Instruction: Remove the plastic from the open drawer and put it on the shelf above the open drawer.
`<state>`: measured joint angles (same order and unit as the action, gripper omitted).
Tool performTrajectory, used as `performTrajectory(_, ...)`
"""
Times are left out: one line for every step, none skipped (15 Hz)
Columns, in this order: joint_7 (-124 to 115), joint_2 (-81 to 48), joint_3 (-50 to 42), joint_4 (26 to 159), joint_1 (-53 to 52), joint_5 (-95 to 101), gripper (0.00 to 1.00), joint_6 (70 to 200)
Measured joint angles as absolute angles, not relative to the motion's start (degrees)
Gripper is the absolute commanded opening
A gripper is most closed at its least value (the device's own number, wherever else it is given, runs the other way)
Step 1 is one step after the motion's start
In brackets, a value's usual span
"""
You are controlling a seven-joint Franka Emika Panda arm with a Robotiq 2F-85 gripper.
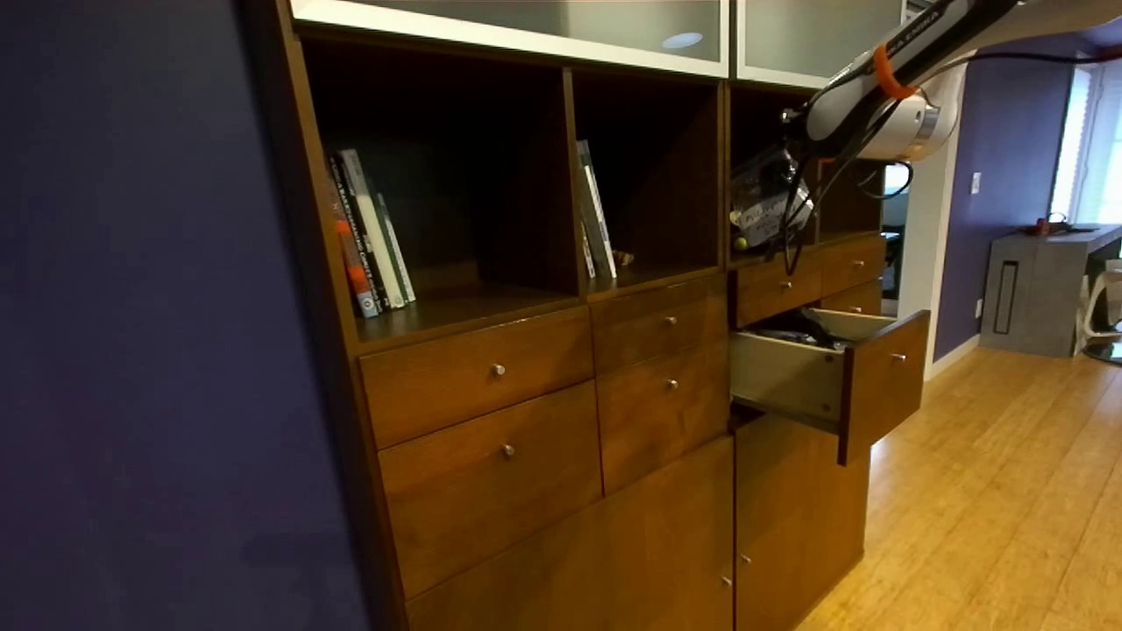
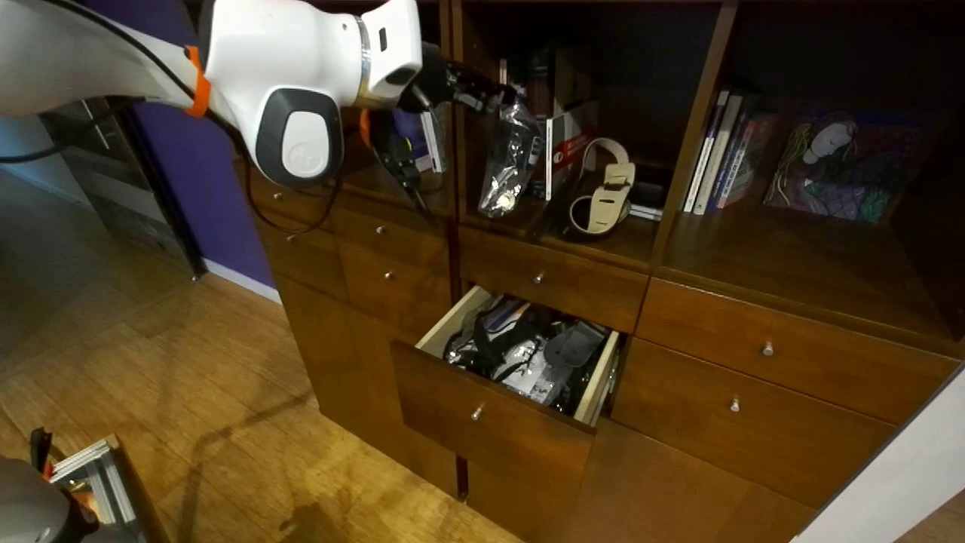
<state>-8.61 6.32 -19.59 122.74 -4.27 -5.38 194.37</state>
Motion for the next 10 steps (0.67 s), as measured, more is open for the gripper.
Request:
performTrajectory(-9.23,4.96,-19.51,121.93,-4.15,-6.34,0.0,195.01)
performTrajectory(-9.82,3.6,-19.48,121.05,-4.14,-7.31,0.0,195.55)
performTrajectory(-10.53,2.29,-19.42,120.19,-4.2,-8.16,0.0,195.96)
performTrajectory(-11.55,1.12,-19.3,119.36,-4.36,-8.86,0.0,196.35)
performTrajectory(-12.48,0.06,-18.18,118.5,-3.78,-9.77,0.0,196.86)
performTrajectory(-13.29,-0.93,-16.56,117.63,-2.78,-10.89,0.0,197.63)
performTrajectory(-14.05,-1.9,-15.08,116.71,-1.96,-11.91,0.0,198.34)
performTrajectory(-14.73,-2.79,-13.77,115.8,-1.31,-12.98,0.0,198.92)
performTrajectory(-15.37,-3.78,-12.59,114.82,-0.74,-13.96,0.0,199.85)
performTrajectory(-15.82,-4.81,-11.64,113.89,-0.34,-14.71,0.0,200.8)
